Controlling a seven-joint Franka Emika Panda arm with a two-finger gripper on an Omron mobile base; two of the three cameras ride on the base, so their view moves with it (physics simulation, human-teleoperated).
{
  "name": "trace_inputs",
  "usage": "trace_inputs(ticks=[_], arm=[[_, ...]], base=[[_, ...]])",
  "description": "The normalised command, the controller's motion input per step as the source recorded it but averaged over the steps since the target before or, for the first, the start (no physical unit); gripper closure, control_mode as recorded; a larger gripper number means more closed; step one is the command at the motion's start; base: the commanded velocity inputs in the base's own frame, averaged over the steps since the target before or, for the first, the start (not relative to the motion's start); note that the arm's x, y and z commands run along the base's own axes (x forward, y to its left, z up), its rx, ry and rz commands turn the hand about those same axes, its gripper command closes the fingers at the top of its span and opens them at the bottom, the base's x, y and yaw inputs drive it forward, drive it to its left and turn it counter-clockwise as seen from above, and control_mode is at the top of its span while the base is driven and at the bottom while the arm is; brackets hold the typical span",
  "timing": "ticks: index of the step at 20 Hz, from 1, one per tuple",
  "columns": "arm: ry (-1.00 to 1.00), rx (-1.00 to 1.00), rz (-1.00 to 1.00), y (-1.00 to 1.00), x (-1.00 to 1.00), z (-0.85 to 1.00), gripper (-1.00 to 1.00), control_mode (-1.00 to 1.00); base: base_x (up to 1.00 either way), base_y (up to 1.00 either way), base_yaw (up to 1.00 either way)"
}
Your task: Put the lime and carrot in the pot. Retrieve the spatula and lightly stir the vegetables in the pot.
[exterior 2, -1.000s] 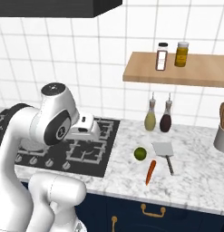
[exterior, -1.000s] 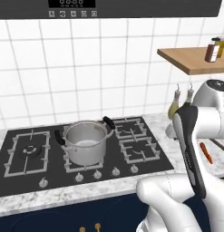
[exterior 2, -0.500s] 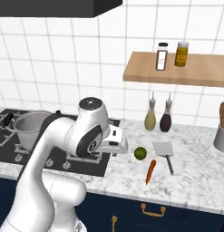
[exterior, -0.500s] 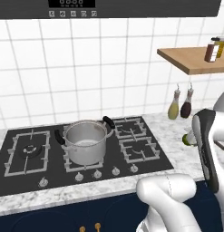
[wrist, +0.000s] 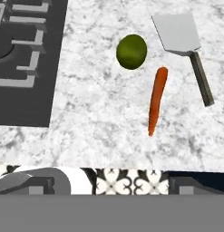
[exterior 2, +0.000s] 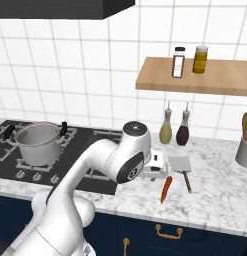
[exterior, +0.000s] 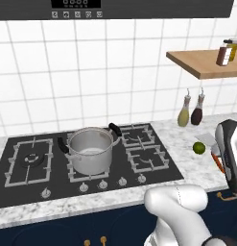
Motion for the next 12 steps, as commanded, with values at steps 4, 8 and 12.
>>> trace_inputs(ticks=[4,8,12], arm=[[0.04,0.0,0.0,-0.5,0.32,-0.34,-1.0,-1.0],[0.03,0.0,0.0,-0.24,0.31,-0.28,-1.0,-1.0],[0.04,0.0,0.0,-0.08,0.35,-0.4,-1.0,-1.0]], base=[[0.0,0.0,0.0],[0.0,0.0,0.0],[0.0,0.0,0.0]])
